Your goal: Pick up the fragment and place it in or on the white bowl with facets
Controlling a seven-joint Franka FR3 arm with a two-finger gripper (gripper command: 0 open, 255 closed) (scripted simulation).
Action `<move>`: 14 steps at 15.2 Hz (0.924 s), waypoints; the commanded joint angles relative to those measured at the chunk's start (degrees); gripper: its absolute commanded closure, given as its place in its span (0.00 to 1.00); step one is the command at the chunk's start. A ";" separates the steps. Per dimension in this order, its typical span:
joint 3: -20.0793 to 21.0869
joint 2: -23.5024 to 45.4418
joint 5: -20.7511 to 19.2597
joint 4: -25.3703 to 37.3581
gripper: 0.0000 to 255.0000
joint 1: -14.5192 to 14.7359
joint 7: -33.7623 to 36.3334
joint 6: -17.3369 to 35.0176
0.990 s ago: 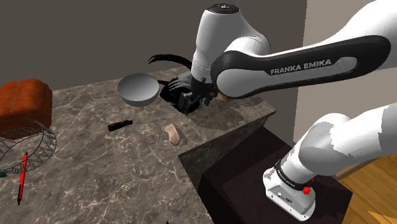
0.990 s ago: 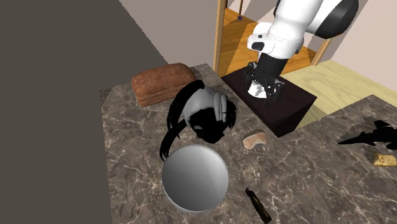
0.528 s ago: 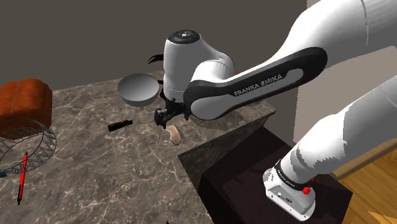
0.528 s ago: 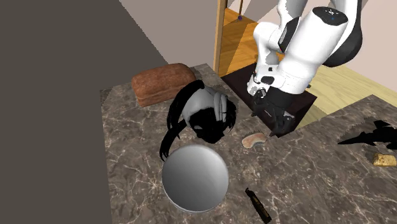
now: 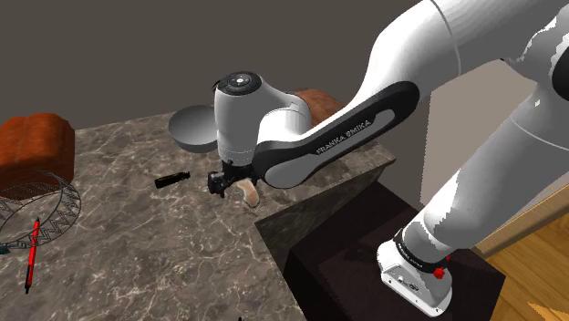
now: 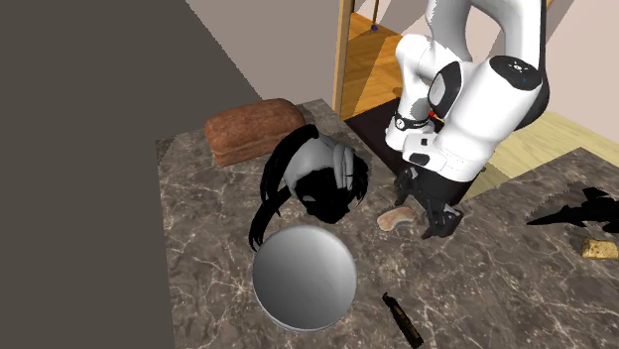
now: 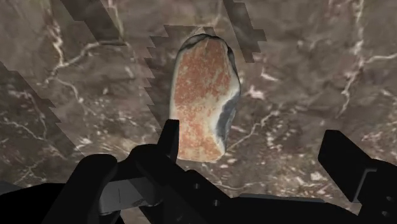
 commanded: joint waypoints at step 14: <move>-0.42 3.31 -3.96 -0.08 1.00 0.10 2.77 2.18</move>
